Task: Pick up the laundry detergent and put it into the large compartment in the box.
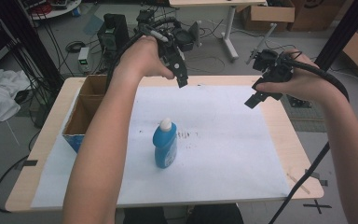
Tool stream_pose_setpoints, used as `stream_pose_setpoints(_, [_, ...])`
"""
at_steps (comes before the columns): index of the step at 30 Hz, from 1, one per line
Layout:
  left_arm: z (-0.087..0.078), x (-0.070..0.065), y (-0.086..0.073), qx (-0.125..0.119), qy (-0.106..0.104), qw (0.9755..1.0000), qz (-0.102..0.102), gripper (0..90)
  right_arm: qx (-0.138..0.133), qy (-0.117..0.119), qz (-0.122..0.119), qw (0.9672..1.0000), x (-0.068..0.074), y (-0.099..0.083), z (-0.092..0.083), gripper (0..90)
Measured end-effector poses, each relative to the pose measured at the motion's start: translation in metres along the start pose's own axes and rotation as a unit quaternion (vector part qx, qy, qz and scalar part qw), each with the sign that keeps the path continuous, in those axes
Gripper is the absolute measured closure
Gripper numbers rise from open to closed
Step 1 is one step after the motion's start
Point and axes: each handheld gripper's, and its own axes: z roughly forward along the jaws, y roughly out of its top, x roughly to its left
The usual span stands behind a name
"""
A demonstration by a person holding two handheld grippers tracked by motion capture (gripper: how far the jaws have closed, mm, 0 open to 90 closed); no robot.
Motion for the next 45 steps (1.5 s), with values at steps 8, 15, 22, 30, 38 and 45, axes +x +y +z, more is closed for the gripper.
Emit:
stream_pose_setpoints(8, [-0.008, -0.003, -0.004, -0.005, -0.001, 1.0000, -0.008, 3.4, 0.001, 0.000, 0.005, 1.0000, -0.001, -0.002, 0.001, 24.1])
stream_pose_setpoints(15, [-0.018, -0.013, -0.009, -0.012, 0.001, 0.9997, -0.024, 3.6, -0.001, -0.002, 0.010, 0.9999, -0.002, -0.006, 0.000, 24.0])
stream_pose_setpoints(22, [-0.028, -0.025, -0.026, -0.021, 0.010, 0.9988, -0.044, 3.7, -0.003, -0.002, 0.006, 1.0000, 0.001, -0.007, 0.002, 24.1])
stream_pose_setpoints(30, [-0.030, -0.036, -0.039, -0.011, 0.009, 0.9983, -0.057, 3.6, 0.001, 0.000, 0.005, 1.0000, 0.004, -0.007, 0.005, 24.1])
stream_pose_setpoints(38, [-0.029, -0.045, -0.051, -0.004, 0.011, 0.9970, -0.077, 3.6, 0.000, 0.003, 0.003, 1.0000, 0.006, -0.006, 0.007, 24.0])
stream_pose_setpoints(45, [-0.020, -0.052, -0.056, 0.001, 0.014, 0.9954, -0.095, 3.6, -0.004, 0.005, 0.002, 1.0000, 0.007, -0.008, 0.008, 23.7])
